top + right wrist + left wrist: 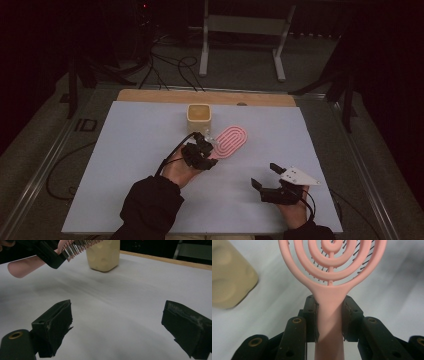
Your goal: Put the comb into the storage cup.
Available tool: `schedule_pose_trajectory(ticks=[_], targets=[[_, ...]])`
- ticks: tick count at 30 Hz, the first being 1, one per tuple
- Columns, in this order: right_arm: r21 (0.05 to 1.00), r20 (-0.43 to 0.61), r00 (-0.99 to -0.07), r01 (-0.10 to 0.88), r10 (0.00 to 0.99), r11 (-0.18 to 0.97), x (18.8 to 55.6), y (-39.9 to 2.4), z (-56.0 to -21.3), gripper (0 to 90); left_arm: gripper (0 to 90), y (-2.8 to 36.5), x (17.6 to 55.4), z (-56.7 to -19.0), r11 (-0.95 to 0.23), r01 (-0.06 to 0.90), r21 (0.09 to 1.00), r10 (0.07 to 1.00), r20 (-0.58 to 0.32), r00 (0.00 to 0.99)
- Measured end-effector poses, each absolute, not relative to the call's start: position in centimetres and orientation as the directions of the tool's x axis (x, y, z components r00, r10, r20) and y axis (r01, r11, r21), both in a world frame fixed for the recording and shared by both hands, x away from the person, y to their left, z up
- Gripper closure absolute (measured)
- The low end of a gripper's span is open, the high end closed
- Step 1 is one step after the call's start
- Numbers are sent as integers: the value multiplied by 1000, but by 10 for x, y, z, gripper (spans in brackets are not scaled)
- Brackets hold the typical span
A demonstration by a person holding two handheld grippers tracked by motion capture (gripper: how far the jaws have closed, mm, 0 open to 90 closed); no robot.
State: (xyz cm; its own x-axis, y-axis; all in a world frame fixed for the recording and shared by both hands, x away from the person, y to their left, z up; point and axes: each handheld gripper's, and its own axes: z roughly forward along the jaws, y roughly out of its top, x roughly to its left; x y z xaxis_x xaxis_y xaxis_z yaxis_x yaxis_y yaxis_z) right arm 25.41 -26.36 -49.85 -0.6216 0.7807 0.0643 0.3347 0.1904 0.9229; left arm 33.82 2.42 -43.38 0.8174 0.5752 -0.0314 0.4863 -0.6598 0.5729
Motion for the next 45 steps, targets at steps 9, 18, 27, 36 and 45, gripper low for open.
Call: schedule_pose_trajectory(ticks=[9, 18, 27, 36, 45], targets=[[921, 70, -626, 341, 777, 191, 255, -262, -499, 84, 699, 16, 333, -437, -658, 475, 584, 564, -36, 825], [915, 105, -624, 366, 774, 171, 259, -261, -499, 73, 699, 5, 327, -439, -660, 456, 596, 541, -43, 840], [916, 148, -619, 381, 771, 129, 261, -265, -498, 73, 699, -2, 325, -442, -664, 448, 599, 533, -42, 845], [915, 233, -608, 401, 759, 40, 265, -271, -490, 73, 699, -10, 323, -442, -655, 424, 626, 517, -37, 855], [903, 298, -597, 429, 745, -17, 274, -271, -479, 73, 699, -17, 325, -451, -635, 421, 648, 524, -39, 851]])
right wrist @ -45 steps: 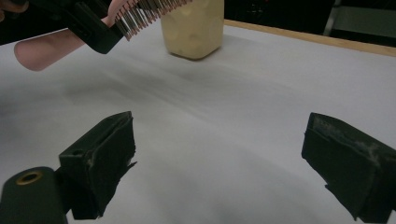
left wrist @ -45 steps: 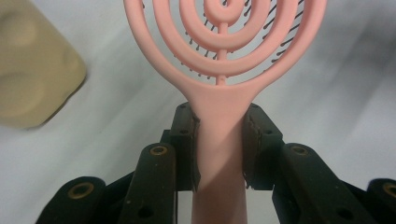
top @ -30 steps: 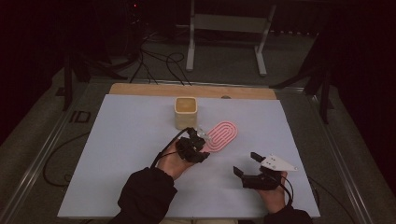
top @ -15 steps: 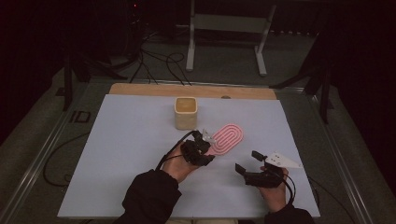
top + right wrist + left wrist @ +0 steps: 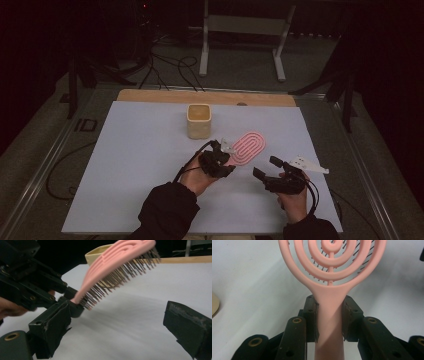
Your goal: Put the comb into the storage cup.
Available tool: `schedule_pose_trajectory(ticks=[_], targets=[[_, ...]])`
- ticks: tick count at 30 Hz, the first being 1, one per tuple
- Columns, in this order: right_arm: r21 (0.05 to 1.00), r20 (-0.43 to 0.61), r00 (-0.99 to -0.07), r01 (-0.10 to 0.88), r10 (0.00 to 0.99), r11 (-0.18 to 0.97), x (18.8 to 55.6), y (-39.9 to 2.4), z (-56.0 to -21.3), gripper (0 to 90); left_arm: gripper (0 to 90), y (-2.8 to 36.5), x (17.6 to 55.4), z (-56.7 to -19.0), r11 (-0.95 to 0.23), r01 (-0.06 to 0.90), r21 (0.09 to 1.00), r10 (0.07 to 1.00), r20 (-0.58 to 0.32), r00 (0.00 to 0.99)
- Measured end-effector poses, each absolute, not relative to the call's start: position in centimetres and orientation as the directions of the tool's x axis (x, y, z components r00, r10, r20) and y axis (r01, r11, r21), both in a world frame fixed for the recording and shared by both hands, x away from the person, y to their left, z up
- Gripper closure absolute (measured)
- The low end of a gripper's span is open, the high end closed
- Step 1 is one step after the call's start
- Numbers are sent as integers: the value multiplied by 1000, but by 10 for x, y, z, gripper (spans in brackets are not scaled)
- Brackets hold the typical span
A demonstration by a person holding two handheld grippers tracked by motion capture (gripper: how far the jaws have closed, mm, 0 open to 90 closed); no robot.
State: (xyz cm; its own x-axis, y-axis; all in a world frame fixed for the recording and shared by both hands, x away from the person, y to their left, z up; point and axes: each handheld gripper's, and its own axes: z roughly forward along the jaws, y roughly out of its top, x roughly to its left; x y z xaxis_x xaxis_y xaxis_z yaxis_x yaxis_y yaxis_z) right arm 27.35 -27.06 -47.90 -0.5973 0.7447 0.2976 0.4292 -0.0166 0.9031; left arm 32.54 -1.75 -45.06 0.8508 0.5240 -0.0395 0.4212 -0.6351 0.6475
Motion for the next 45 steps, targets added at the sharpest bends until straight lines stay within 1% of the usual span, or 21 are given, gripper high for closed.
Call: schedule_pose_trajectory(ticks=[5, 11, 19, 21, 25, 27, 30, 31, 32, 33, 34, 36, 37, 38, 40, 45], targets=[[899, 310, -597, 438, 740, -22, 279, -268, -474, 73, 699, -21, 324, -452, -619, 421, 663, 530, -44, 847], [888, 342, -593, 457, 729, -46, 294, -263, -467, 73, 699, -24, 321, -449, -609, 391, 690, 532, -10, 847], [887, 351, -595, 459, 723, -53, 301, -252, -458, 75, 698, -25, 316, -446, -571, 363, 737, 537, 0, 844], [882, 377, -590, 465, 714, -81, 305, -249, -454, 81, 699, -26, 314, -444, -561, 346, 752, 533, 9, 846], [878, 392, -572, 468, 720, -106, 309, -247, -450, 98, 698, -27, 311, -443, -555, 332, 762, 531, 18, 847], [872, 408, -563, 473, 719, -124, 311, -244, -447, 161, 698, -26, 311, -442, -546, 322, 773, 531, 23, 847], [871, 401, -555, 478, 729, -114, 313, -240, -444, 270, 698, -25, 311, -441, -533, 318, 784, 538, 25, 842], [871, 401, -555, 478, 729, -114, 313, -240, -444, 270, 698, -25, 311, -441, -533, 318, 784, 538, 25, 842], [866, 408, -554, 486, 726, -116, 314, -238, -442, 360, 698, -24, 310, -441, -525, 312, 792, 539, 26, 842], [866, 409, -554, 487, 725, -116, 314, -237, -440, 421, 698, -23, 310, -441, -528, 307, 791, 535, 30, 844], [864, 416, -557, 489, 719, -121, 315, -236, -439, 472, 697, -23, 310, -441, -530, 306, 791, 534, 31, 845], [859, 424, -563, 498, 710, -119, 315, -235, -436, 526, 696, -23, 310, -443, -527, 308, 792, 533, 25, 846], [859, 424, -563, 498, 710, -119, 315, -235, -436, 526, 696, -23, 310, -443, -527, 308, 792, 533, 25, 846], [856, 432, -573, 504, 697, -116, 316, -232, -435, 567, 697, -22, 311, -444, -527, 310, 791, 536, 27, 844], [856, 430, -586, 506, 687, -104, 315, -228, -433, 597, 697, -21, 311, -445, -524, 315, 791, 540, 22, 842], [856, 434, -611, 509, 662, -92, 315, -221, -428, 626, 697, -17, 311, -445, -517, 320, 794, 540, 13, 841]])
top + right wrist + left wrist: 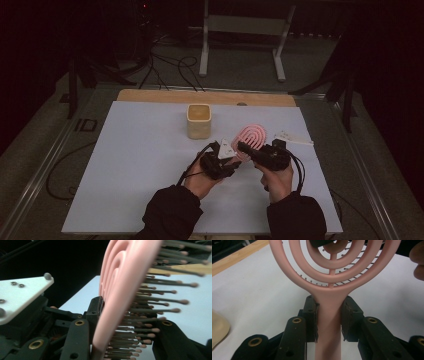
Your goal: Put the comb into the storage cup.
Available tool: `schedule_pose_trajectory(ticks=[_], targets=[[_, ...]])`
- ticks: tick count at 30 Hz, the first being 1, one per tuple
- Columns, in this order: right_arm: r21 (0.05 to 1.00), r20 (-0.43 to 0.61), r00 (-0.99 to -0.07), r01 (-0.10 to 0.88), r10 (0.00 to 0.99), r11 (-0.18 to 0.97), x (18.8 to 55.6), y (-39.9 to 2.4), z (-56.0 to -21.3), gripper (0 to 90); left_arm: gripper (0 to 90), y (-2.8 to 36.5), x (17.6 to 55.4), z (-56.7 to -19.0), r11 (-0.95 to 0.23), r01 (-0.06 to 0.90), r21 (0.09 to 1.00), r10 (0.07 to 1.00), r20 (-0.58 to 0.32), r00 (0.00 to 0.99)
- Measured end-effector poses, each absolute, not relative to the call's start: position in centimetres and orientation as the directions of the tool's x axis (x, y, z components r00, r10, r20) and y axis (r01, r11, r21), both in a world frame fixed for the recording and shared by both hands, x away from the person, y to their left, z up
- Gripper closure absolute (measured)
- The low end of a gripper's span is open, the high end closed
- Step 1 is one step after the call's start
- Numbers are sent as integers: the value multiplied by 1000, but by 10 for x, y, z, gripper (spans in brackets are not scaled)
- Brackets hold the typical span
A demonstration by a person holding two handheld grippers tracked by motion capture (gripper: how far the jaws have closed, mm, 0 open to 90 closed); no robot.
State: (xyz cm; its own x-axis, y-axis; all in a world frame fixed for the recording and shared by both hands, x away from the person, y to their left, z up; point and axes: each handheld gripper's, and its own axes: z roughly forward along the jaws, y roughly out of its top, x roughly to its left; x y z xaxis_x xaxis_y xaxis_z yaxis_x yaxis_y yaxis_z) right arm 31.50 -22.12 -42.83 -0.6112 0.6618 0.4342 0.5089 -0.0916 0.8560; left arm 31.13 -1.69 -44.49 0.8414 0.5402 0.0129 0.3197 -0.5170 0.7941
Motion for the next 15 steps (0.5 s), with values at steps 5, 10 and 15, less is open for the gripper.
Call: schedule_pose_trajectory(ticks=[5, 10, 15], targets=[[843, 472, -611, 523, 636, -122, 316, -219, -426, 635, 693, -12, 312, -444, -505, 332, 796, 546, -3, 838], [856, 454, -613, 502, 647, -124, 315, -217, -423, 637, 589, -8, 312, -443, -510, 347, 787, 557, -6, 831], [863, 443, -614, 490, 653, -125, 317, -217, -417, 637, 386, -2, 312, -446, -511, 378, 772, 580, -15, 814]])
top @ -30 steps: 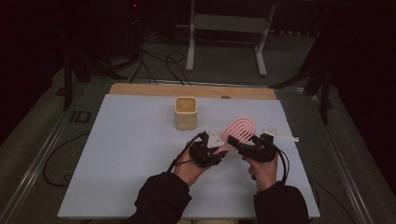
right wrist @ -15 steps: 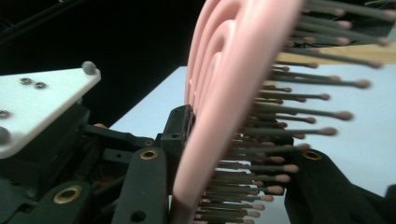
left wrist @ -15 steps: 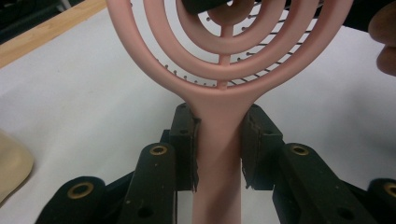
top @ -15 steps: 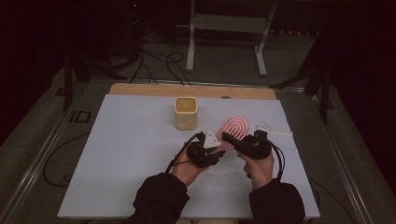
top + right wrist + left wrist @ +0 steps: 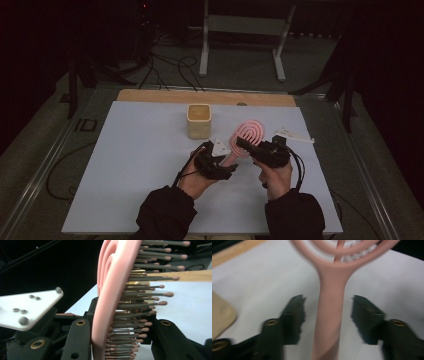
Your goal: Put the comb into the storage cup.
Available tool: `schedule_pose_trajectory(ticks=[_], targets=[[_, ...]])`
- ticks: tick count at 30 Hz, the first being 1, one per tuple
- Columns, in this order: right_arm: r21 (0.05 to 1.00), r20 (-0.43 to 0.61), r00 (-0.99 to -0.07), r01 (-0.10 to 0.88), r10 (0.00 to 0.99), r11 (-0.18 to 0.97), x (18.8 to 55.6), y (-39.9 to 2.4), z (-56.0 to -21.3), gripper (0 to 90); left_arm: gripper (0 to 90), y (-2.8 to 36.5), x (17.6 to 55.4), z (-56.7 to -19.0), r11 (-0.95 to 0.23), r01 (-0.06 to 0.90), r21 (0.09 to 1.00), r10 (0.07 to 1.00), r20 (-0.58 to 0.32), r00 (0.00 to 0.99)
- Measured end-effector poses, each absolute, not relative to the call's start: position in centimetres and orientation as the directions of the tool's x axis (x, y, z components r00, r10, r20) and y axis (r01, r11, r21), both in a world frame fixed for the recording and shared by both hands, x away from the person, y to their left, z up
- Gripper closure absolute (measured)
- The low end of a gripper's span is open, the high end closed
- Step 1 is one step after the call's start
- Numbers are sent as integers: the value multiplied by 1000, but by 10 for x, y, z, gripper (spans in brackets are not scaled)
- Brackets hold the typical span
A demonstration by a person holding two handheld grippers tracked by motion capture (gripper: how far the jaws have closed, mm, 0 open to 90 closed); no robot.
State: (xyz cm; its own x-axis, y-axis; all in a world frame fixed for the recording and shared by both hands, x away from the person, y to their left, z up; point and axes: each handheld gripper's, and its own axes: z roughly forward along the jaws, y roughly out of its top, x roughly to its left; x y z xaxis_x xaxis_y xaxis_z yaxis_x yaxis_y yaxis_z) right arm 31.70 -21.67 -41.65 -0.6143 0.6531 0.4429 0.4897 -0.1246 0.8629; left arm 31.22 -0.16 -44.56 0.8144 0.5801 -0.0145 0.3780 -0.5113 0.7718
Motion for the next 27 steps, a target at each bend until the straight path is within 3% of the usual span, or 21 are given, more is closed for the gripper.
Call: schedule_pose_trajectory(ticks=[5, 14, 21, 27], targets=[[868, 431, -618, 483, 657, -115, 319, -215, -412, 636, 193, 12, 308, -446, -494, 387, 779, 614, -3, 789], [874, 414, -617, 475, 669, -103, 323, -210, -407, 636, 13, 72, 302, -441, -423, 429, 798, 689, -24, 724], [881, 397, -620, 464, 677, -92, 325, -207, -399, 636, 1, 113, 291, -446, -364, 438, 822, 741, -29, 670], [887, 386, -620, 453, 683, -91, 329, -206, -393, 636, 1, 168, 273, -456, -232, 454, 860, 816, -81, 572]])
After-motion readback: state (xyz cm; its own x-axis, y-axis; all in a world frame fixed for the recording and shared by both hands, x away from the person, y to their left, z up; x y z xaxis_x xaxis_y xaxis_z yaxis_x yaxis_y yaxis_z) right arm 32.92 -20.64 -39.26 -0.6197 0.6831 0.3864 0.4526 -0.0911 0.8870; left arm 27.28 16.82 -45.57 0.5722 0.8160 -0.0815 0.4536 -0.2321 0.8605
